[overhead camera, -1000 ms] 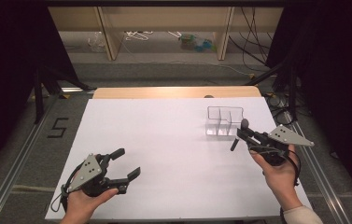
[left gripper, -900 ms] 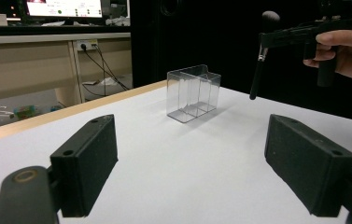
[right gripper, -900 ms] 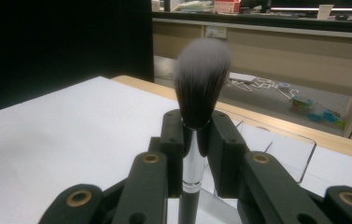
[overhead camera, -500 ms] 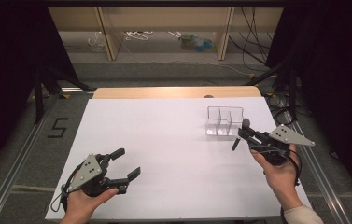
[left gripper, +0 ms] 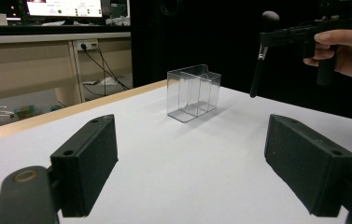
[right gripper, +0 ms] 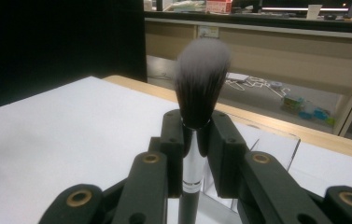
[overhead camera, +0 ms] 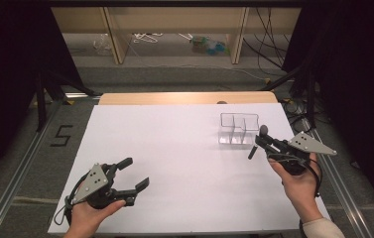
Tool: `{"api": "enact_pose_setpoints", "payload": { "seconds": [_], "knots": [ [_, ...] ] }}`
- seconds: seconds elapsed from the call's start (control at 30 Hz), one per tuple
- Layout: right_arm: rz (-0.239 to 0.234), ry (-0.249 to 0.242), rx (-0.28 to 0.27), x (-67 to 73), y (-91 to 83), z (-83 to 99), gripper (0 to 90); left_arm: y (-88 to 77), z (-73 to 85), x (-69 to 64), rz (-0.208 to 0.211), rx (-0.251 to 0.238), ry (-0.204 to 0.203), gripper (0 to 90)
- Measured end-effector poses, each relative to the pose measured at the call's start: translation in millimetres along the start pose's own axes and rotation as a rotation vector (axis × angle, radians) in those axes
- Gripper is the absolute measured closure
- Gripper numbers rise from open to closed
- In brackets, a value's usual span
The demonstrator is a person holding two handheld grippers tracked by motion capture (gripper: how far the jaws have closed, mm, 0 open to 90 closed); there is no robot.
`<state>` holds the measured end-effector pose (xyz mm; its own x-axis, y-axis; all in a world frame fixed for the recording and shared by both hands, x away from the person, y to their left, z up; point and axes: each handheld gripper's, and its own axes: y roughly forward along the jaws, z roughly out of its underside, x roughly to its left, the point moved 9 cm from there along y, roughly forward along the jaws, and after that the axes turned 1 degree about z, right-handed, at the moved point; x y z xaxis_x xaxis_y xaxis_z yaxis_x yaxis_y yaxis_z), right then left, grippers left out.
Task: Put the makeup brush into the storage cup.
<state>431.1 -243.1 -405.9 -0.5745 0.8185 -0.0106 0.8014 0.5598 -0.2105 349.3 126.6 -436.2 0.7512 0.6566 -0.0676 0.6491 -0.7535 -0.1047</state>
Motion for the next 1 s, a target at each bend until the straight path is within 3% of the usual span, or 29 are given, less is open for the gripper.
{"api": "enact_pose_setpoints", "payload": {
  "seconds": [0.33, 0.6, 0.73, 0.83, 0.9, 1.0],
  "knots": [
    [0.005, 0.017, 0.031, -1.5, -2.6, 2.3, 77.6, 0.0, 0.3, -0.1, 0.000, 0.001, -0.001, 17.1],
    [0.019, 0.006, 0.002, -5.5, -1.3, 0.2, 77.6, 0.0, 0.3, 0.1, -0.001, 0.001, -0.001, 17.1],
    [0.025, 0.021, 0.023, -6.5, -3.4, 1.8, 77.6, 0.1, 0.3, 0.0, 0.000, 0.001, -0.001, 17.1],
    [0.032, 0.017, 0.005, -9.0, -2.8, 0.7, 77.6, 0.1, 0.3, 0.0, 0.000, 0.001, -0.001, 17.1],
    [0.034, 0.032, 0.032, -8.9, -4.4, 3.0, 77.6, 0.1, 0.3, 0.1, 0.000, 0.001, 0.000, 17.1],
    [0.036, 0.038, 0.019, -9.1, -4.4, 2.2, 77.6, 0.0, 0.0, -0.1, -0.001, 0.001, 0.002, 17.1]
  ]
}}
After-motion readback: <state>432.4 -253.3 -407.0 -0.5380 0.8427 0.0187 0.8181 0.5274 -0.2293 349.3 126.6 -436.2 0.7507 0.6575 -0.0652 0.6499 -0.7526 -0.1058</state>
